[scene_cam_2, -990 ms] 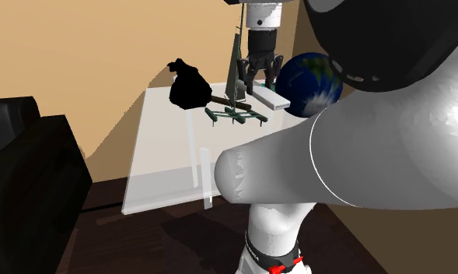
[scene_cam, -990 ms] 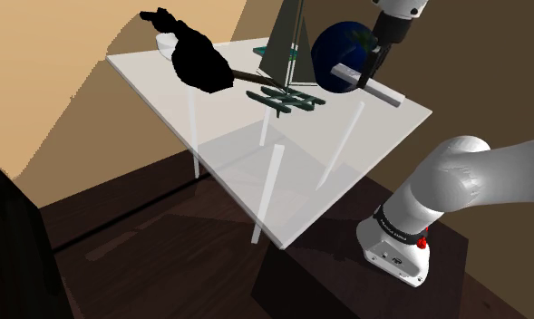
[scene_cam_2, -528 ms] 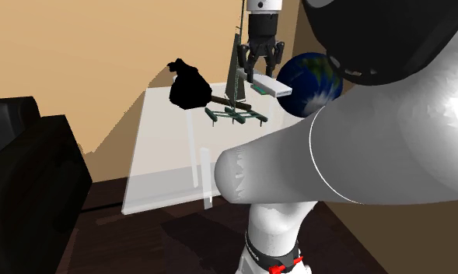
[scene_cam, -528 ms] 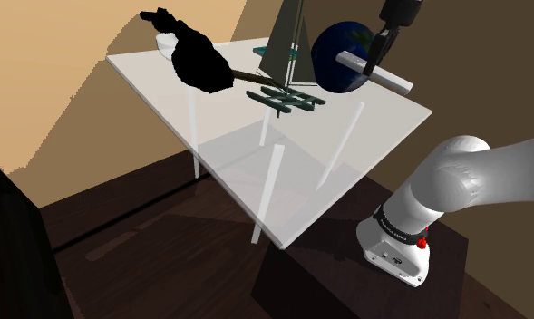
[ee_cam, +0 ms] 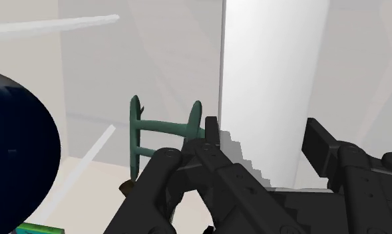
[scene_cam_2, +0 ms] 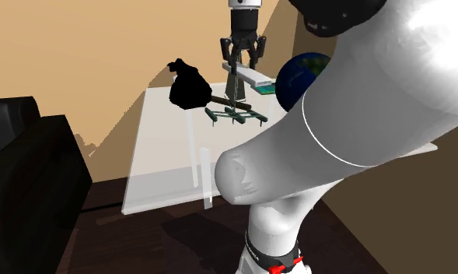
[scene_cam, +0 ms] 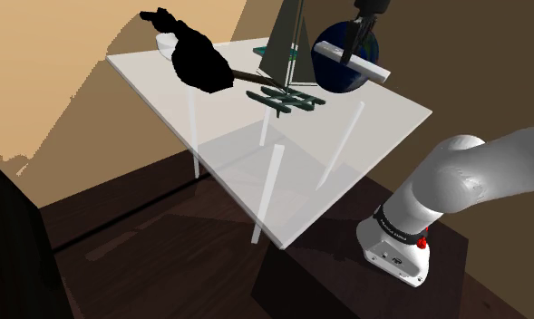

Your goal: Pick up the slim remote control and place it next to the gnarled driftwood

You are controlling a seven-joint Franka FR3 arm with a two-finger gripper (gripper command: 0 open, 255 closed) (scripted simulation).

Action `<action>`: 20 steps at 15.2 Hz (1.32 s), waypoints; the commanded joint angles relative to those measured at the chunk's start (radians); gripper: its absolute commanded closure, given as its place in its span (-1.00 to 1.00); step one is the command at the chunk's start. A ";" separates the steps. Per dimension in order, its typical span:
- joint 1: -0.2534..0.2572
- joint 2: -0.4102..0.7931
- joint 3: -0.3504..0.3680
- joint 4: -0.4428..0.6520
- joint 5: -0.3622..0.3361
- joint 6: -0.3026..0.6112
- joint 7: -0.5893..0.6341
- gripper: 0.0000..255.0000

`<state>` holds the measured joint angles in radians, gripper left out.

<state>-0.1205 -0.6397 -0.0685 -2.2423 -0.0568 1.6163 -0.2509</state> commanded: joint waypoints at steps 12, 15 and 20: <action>0.054 0.476 0.092 0.421 0.044 0.052 0.131 1.00; 0.066 0.592 0.109 0.552 0.041 0.037 0.160 1.00; 0.091 0.805 0.131 0.821 0.029 -0.020 0.206 1.00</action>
<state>-0.0375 0.1206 0.0558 -1.4889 -0.0249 1.6189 -0.0590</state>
